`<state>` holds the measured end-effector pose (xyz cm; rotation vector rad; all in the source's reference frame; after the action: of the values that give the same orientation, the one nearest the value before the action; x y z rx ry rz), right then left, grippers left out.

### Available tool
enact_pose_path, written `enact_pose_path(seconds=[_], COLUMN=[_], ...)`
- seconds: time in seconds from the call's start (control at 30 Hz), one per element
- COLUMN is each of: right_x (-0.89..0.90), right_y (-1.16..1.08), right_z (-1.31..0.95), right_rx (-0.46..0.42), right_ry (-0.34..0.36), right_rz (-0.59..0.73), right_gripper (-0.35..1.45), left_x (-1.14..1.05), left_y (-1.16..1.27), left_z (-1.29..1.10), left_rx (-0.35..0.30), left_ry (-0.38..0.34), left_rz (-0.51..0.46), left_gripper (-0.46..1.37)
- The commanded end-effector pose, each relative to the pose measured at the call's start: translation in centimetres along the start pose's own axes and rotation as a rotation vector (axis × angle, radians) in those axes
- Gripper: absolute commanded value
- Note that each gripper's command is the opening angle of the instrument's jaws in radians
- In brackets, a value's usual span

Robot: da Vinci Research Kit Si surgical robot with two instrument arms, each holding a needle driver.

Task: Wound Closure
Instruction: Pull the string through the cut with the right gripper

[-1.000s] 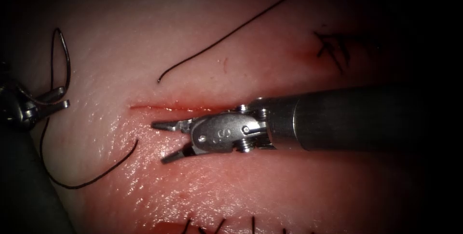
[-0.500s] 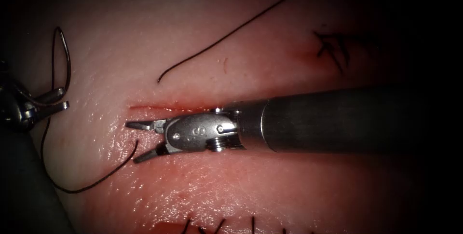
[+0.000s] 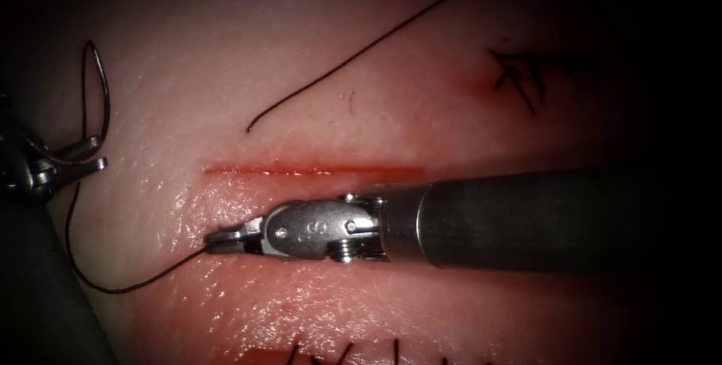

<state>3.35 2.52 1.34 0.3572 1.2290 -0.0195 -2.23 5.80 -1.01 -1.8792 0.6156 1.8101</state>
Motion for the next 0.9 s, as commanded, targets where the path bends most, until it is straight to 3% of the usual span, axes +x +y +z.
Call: enact_pose_path(seconds=[0.03, 0.27, 0.6, 0.73, 0.9], right_x=[0.06, 0.51, 1.10, 1.19, 1.12], right_y=[-0.07, -0.62, -1.35, -1.54, -1.61], right_z=[0.00, 0.06, 0.47, 0.65, 0.80], right_rx=[0.016, 0.078, 0.145, 0.163, 0.180], right_ry=[-0.002, -0.005, -0.021, -0.033, -0.044], right_rz=[-0.005, -0.019, -0.046, -0.062, -0.081], right_gripper=[-0.35, -0.35, -0.35, -0.35, -0.35], left_x=[-0.01, -0.02, -0.03, -0.03, -0.03], left_y=[0.01, 0.06, 0.09, 0.10, 0.11], left_z=[0.01, 0.05, 0.07, 0.06, 0.05], left_rx=[-0.013, -0.026, -0.033, -0.034, -0.035], left_ry=[-0.003, -0.006, -0.005, -0.003, -0.002], left_rz=[0.000, -0.002, -0.003, -0.003, -0.003], left_gripper=[-0.35, -0.35, -0.35, -0.35, -0.35])
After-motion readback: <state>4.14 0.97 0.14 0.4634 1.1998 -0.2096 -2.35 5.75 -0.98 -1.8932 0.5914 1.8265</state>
